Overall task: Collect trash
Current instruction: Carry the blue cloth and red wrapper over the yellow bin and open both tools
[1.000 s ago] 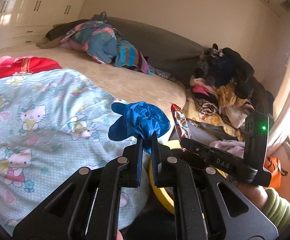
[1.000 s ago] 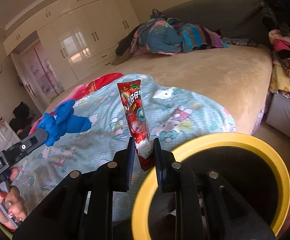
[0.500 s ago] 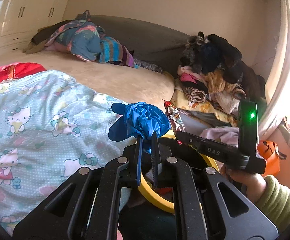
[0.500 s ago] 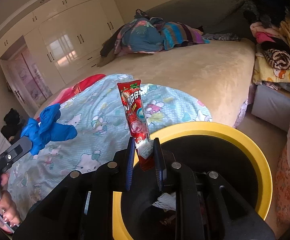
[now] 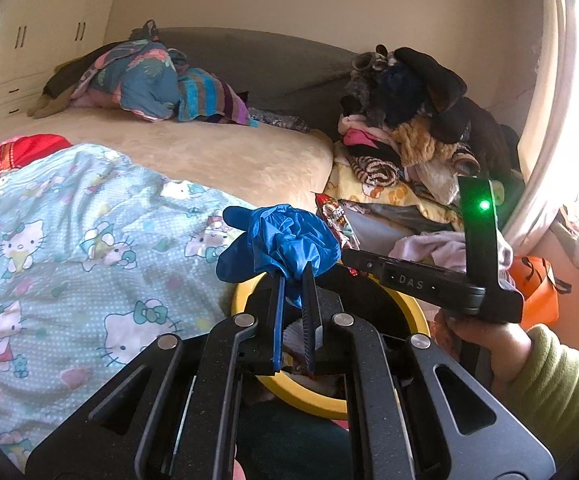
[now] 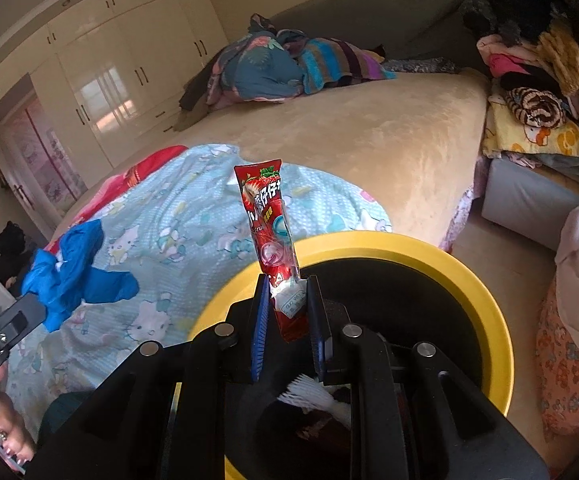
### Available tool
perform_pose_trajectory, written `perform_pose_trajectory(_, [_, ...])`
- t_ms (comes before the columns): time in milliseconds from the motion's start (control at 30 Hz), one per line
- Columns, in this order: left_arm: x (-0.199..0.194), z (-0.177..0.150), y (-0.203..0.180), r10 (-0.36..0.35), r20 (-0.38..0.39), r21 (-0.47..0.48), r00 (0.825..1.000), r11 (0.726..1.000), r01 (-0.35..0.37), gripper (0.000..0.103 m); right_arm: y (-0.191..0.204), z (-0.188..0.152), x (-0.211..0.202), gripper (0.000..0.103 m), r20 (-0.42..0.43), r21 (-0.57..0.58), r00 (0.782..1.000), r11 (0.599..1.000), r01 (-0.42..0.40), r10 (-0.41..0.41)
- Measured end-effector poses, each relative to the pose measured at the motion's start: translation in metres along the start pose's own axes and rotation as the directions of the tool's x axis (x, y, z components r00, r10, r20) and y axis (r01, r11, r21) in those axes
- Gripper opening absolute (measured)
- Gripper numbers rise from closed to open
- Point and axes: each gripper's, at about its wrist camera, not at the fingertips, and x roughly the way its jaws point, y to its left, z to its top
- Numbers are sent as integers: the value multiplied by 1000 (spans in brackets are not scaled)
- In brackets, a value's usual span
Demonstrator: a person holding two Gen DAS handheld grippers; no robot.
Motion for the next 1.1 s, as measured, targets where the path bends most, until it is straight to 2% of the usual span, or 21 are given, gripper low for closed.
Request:
perform_pose_trajectory(767, [46,-32,-37,-25,-130,96,991,995,37,5,-48,-21,23,18,-130,64,991,997,43,-34])
perform_pose_trajectory(1100, [70,-43,-36,-20,-198,90,980,995,39,5,-56,-29,30,19,-171,83,985,996,32,-17])
